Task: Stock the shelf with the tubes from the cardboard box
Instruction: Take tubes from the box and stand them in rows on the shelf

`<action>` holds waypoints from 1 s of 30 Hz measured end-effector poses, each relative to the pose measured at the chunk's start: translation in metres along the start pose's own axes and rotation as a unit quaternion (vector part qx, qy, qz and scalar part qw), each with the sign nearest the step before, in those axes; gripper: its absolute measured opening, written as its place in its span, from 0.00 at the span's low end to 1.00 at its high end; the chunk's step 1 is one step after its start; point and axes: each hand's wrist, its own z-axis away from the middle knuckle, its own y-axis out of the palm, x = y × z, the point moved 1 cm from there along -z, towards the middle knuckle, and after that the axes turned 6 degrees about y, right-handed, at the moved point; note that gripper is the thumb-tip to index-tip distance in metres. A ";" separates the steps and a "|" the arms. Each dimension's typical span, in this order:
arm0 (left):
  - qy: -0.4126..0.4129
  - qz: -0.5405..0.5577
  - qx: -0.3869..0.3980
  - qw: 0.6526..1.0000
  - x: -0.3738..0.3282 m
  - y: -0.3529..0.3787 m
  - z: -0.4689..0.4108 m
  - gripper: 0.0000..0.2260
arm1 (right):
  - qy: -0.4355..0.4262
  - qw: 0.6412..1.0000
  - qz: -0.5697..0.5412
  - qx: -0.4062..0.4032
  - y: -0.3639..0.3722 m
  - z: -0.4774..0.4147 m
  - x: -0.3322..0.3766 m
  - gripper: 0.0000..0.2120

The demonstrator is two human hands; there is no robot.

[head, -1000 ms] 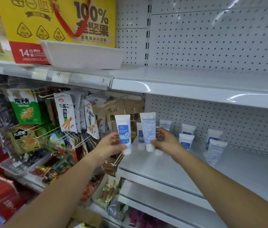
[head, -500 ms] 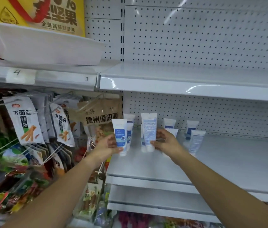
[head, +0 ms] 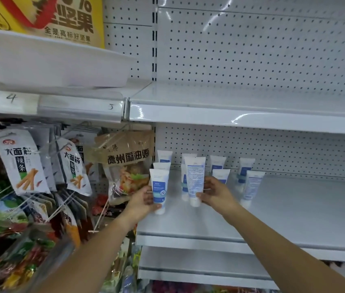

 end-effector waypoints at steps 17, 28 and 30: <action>-0.009 0.003 -0.022 1.000 0.016 0.009 -0.004 0.23 | 0.000 1.000 0.018 0.008 0.001 -0.004 -0.016 0.18; 0.009 -0.008 -0.017 1.000 0.019 0.013 -0.009 0.23 | 0.008 0.999 0.038 0.001 -0.002 -0.007 -0.018 0.17; 0.009 -0.010 -0.018 1.000 0.020 0.013 -0.009 0.23 | 0.009 0.999 0.037 0.000 0.001 -0.006 -0.018 0.17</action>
